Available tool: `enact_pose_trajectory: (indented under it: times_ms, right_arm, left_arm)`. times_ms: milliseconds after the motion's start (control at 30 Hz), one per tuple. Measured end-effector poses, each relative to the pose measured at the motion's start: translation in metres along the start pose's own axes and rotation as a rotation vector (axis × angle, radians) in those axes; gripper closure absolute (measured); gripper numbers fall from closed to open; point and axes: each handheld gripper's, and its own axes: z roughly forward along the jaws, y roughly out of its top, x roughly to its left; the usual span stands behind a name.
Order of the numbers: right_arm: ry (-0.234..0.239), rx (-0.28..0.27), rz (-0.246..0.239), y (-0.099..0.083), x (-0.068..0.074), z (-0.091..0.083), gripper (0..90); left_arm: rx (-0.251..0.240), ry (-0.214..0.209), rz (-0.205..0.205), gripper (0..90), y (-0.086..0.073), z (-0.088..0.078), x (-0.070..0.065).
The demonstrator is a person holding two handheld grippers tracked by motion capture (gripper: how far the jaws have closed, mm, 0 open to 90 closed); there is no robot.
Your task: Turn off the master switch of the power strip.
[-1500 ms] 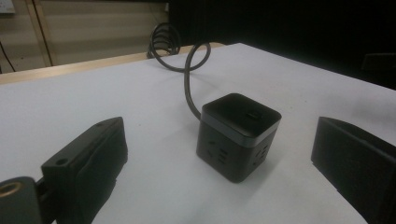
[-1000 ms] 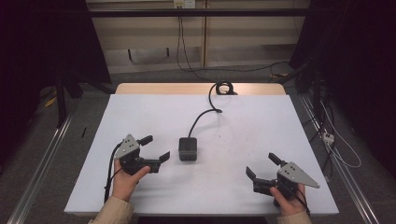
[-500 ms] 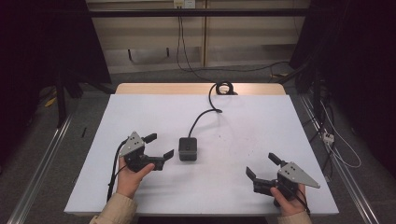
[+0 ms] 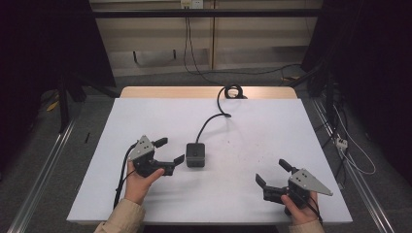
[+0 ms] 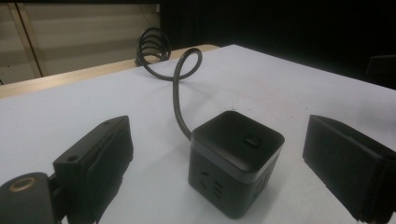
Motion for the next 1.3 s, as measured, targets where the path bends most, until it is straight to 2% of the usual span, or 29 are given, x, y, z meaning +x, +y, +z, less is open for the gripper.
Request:
enact_pose_trajectory:
  times_ms: [233,600,1100,1300]
  right_arm:
    - [0.002,-0.003,-0.011,0.001,0.0,0.0,2.9]
    - [0.013,-0.002,0.003,0.0,0.0,0.0,3.1]
    - [0.014,-0.006,0.005,0.001,0.001,0.0,3.2]
    - [0.014,-0.009,0.003,0.001,0.001,0.0,3.3]
  left_arm:
    - [0.003,-0.025,0.004,8.7,0.003,0.009,-0.004]
    - [0.002,-0.041,0.0,8.7,0.004,0.015,-0.006]
    - [0.007,-0.05,0.003,8.3,0.006,0.024,-0.007]
    - [0.012,-0.054,0.0,5.3,0.008,0.029,-0.009]
